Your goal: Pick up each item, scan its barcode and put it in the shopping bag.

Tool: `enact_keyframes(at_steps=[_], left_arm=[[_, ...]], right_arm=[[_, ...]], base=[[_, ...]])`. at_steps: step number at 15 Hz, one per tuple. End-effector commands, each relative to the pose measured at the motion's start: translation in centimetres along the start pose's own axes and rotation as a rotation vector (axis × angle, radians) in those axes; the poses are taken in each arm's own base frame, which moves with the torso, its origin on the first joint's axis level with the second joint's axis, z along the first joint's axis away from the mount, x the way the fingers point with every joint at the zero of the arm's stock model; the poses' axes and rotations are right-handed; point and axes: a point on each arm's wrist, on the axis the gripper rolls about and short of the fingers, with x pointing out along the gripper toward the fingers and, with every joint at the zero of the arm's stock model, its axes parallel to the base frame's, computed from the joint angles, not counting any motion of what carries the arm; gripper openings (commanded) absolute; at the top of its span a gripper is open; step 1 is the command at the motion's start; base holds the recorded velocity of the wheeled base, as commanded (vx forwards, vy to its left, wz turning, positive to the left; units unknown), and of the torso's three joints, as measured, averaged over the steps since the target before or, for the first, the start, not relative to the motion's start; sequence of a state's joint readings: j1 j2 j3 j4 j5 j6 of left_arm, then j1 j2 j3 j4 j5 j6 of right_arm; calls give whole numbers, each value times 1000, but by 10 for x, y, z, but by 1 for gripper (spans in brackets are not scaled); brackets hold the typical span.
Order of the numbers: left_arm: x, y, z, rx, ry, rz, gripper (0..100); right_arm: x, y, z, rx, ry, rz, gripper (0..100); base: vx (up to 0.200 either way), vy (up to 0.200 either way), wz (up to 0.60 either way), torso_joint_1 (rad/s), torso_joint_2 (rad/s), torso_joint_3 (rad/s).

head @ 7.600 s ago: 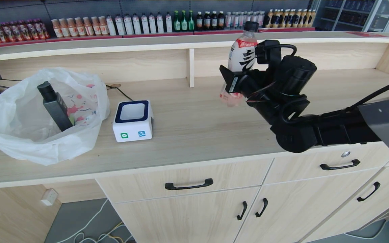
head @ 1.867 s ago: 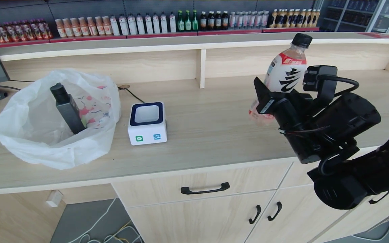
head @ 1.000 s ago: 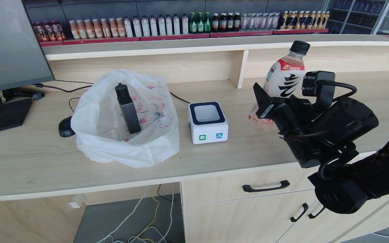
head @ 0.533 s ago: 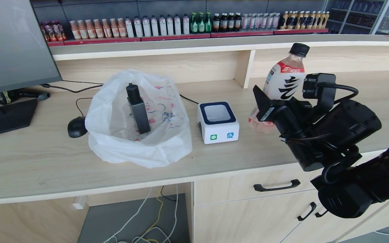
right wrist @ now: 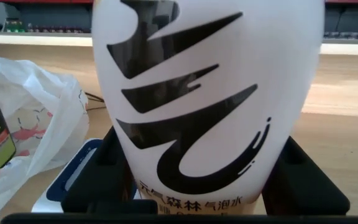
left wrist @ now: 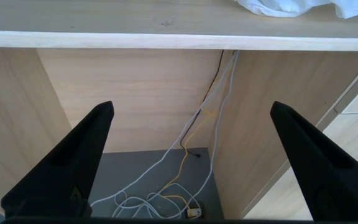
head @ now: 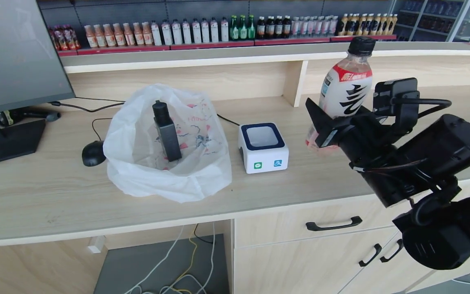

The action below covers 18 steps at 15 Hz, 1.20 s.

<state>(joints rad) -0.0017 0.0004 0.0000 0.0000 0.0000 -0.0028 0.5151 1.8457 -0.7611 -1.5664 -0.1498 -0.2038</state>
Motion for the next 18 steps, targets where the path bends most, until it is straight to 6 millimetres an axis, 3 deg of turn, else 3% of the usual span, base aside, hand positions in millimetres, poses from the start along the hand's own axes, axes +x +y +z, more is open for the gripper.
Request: enact_keyframes(at_steps=[1,4,7,12,18], left_arm=[[0,0,0,0,0,2,100],[0,0,0,0,0,2,100],[0,0,0,0,0,2,100],[0,0,0,0,0,0,100],[0,0,0,0,0,0,100]], right_arm=[[7,4,15,-45,-39,18,0],[23,6,24,-240,-21,23,0],[41,15,46,-391,-79,30,0],[52,27,60,-549,-138,153,0],[53,48,41,-628,-219,389,0]], base=[[0,0,0,0,0,0],[0,0,0,0,0,0],[0,0,0,0,0,0],[0,0,0,0,0,0],[0,0,0,0,0,0]])
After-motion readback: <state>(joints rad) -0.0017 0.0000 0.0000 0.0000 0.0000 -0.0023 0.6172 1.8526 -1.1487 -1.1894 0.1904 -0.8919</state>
